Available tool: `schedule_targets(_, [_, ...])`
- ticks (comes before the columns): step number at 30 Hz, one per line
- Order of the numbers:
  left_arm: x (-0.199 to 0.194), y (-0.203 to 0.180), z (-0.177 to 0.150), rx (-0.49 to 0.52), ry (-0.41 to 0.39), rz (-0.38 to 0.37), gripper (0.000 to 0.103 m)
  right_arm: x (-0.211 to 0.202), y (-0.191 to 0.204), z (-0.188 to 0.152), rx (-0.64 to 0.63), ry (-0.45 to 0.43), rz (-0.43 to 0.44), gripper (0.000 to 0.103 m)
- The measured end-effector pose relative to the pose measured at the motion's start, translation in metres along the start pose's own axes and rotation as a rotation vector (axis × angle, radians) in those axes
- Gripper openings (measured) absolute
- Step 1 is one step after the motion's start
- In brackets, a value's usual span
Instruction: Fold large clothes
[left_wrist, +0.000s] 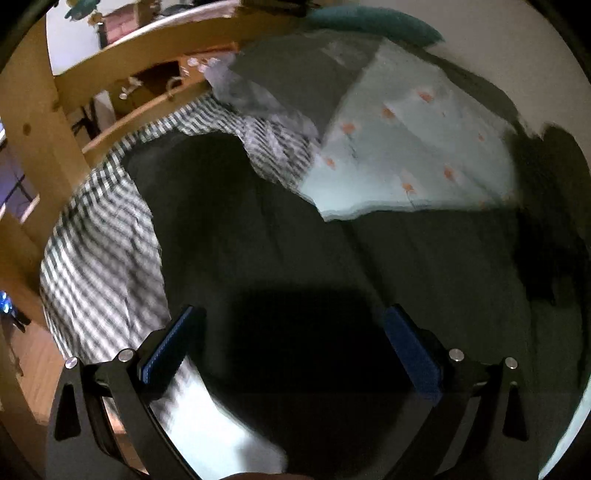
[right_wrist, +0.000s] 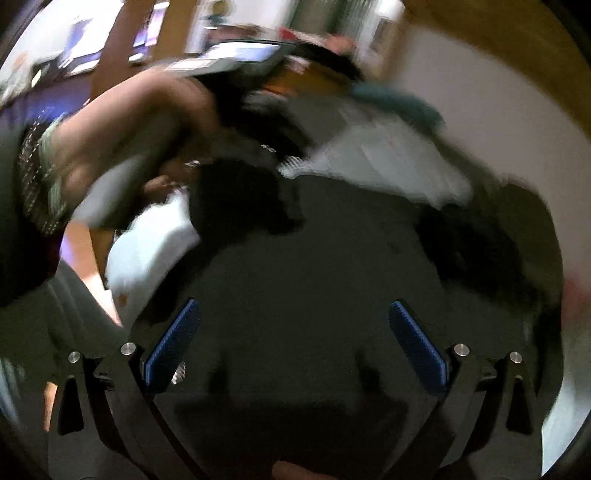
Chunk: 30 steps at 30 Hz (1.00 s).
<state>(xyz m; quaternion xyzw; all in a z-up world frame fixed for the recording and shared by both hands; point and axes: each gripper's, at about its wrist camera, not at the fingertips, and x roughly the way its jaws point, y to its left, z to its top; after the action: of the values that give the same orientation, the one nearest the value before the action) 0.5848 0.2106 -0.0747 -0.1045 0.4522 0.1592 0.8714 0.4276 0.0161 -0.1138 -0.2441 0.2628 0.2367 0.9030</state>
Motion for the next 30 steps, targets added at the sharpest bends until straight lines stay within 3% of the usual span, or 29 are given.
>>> schedule_targets(6, [0.041,0.057,0.045,-0.137,0.015,0.078,0.099,0.075,0.044,0.046,-0.063,-0.059,0.142,0.1])
schedule_targets(8, [0.049,0.071,0.053,-0.144,-0.007,0.088,0.099,0.095,0.056,0.056,-0.085,-0.061,0.156,0.1])
schedule_targets(10, [0.05,0.079,0.058,-0.164,-0.024,0.082,0.099,0.121,0.063,0.064,-0.111,-0.014,0.105,0.098])
schedule_targets(12, [0.051,0.079,0.06,-0.177,-0.049,0.046,0.099,0.145,0.066,0.072,-0.11,0.05,0.108,0.082])
schedule_targets(13, [0.051,0.077,0.061,-0.156,-0.063,0.031,0.099,0.158,0.064,0.074,-0.098,0.103,0.097,0.069])
schedule_targets(14, [0.055,0.073,0.061,-0.108,-0.07,0.014,0.099,0.164,0.059,0.074,-0.068,0.132,0.114,0.064])
schedule_targets(15, [0.057,0.073,0.061,-0.101,-0.061,0.022,0.099,0.163,0.052,0.073,-0.03,0.136,0.159,0.057])
schedule_targets(17, [0.062,0.072,0.06,-0.11,-0.04,0.005,0.099,0.156,0.043,0.071,-0.006,0.122,0.158,0.025])
schedule_targets(18, [0.065,0.073,0.06,-0.126,-0.028,-0.017,0.099,0.148,0.03,0.069,0.041,0.108,0.183,0.02])
schedule_targets(20, [0.071,0.076,0.06,-0.181,-0.001,-0.111,0.099,0.136,0.004,0.068,0.158,0.087,0.231,0.01])
schedule_targets(23, [0.079,0.085,0.054,-0.268,0.072,-0.282,0.098,0.12,-0.032,0.064,0.288,0.053,0.253,0.008])
schedule_targets(26, [0.083,0.096,0.031,-0.392,0.135,-0.459,0.098,0.098,-0.051,0.049,0.334,0.037,0.238,0.008])
schedule_targets(28, [0.083,0.102,0.015,-0.469,0.123,-0.599,0.098,0.092,-0.063,0.039,0.376,0.023,0.241,0.008])
schedule_targets(30, [0.088,0.101,0.008,-0.524,0.126,-0.689,0.098,0.082,-0.069,0.027,0.396,-0.003,0.257,0.008])
